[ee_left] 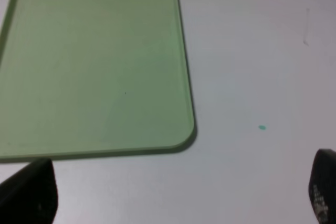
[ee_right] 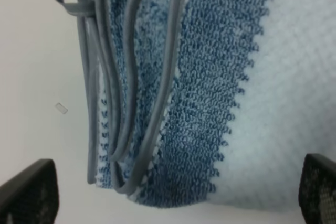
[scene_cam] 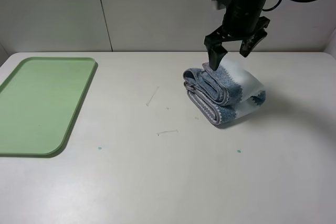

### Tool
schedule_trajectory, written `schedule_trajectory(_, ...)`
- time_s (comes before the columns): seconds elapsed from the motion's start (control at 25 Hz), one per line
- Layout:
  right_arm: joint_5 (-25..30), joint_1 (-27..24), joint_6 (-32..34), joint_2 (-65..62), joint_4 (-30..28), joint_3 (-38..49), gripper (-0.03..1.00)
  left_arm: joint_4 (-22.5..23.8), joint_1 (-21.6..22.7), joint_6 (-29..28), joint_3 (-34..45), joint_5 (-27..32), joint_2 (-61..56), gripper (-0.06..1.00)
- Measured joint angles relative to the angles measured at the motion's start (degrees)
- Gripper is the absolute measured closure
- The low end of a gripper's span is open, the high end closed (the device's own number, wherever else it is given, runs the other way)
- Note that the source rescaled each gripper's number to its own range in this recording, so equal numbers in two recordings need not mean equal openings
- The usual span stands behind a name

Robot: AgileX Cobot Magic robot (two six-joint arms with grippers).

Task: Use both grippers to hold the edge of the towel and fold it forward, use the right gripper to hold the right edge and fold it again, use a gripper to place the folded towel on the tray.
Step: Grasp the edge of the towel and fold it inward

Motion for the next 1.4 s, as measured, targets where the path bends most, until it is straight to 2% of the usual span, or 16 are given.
schedule_trajectory(0.4, 0.0, 0.0, 1.1, -13.9, 2.2, 1.9, -0.03, 0.0, 0.0, 0.0, 0.0, 0.0, 0.0, -0.01)
schedule_trajectory(0.68, -0.1, 0.0, 2.6, -29.4, 4.5, 12.3, -0.03, 0.0, 0.0, 0.0, 0.0, 0.0, 0.0, -0.01)
schedule_trajectory(1.4, 0.1, -0.6, 3.0, -70.9, 3.6, 39.8, -0.03, 0.0, 0.0, 0.0, 0.0, 0.0, 0.0, -0.01)
